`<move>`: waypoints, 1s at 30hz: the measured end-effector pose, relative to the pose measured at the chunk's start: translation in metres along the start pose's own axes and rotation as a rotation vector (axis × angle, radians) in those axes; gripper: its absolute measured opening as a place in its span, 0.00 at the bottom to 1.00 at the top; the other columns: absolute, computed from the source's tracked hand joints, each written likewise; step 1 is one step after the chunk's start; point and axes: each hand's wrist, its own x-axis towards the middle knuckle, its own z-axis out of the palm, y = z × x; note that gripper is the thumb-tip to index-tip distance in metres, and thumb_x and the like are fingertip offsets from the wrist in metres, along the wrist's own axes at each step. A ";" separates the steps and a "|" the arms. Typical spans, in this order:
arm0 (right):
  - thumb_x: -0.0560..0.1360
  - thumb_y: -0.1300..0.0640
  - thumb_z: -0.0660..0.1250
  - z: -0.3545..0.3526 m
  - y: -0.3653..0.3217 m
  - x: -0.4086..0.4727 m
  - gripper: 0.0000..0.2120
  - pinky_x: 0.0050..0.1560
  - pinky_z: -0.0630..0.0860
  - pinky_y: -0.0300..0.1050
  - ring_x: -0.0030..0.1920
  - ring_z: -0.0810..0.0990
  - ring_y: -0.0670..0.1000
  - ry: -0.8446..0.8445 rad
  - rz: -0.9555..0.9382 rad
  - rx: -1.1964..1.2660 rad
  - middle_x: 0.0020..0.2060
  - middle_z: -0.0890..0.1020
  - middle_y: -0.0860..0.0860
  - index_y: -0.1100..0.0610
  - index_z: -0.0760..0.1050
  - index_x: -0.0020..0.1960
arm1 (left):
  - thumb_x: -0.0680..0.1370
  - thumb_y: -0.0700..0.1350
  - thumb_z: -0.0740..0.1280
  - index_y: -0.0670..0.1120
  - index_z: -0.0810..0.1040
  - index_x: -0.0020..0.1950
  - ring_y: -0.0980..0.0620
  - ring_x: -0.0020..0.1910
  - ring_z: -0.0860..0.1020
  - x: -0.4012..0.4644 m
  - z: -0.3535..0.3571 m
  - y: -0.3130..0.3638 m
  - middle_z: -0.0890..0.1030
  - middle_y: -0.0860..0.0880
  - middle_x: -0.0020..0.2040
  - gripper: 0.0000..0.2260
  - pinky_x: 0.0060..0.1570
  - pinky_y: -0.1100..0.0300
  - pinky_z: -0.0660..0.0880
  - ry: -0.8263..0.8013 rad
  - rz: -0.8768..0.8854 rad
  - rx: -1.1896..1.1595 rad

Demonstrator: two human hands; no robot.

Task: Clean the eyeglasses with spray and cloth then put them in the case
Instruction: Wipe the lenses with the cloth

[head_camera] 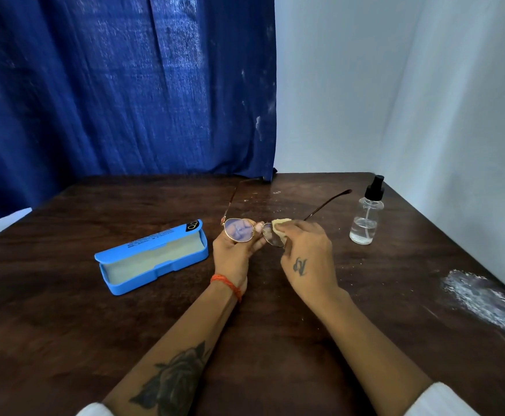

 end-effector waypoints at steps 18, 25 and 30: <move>0.61 0.72 0.69 -0.004 0.000 -0.001 0.14 0.43 0.73 0.44 0.42 0.79 0.59 0.008 -0.008 -0.004 0.40 0.84 0.57 0.61 0.82 0.45 | 0.73 0.32 0.66 0.42 0.77 0.45 0.54 0.41 0.82 0.001 -0.002 0.000 0.81 0.44 0.43 0.06 0.39 0.63 0.80 0.019 0.013 0.002; 0.66 0.73 0.65 0.003 -0.004 0.002 0.18 0.54 0.67 0.34 0.51 0.79 0.53 -0.029 0.018 0.182 0.51 0.82 0.56 0.61 0.80 0.54 | 0.73 0.33 0.66 0.42 0.77 0.46 0.56 0.39 0.82 0.000 -0.003 -0.001 0.81 0.45 0.43 0.05 0.41 0.63 0.80 -0.002 0.013 0.037; 0.66 0.71 0.69 -0.004 0.001 0.000 0.14 0.51 0.76 0.40 0.46 0.81 0.50 -0.073 0.076 0.314 0.45 0.84 0.54 0.59 0.83 0.48 | 0.73 0.34 0.67 0.37 0.75 0.51 0.54 0.42 0.81 0.001 -0.005 -0.002 0.80 0.43 0.44 0.07 0.42 0.62 0.80 -0.001 0.016 0.064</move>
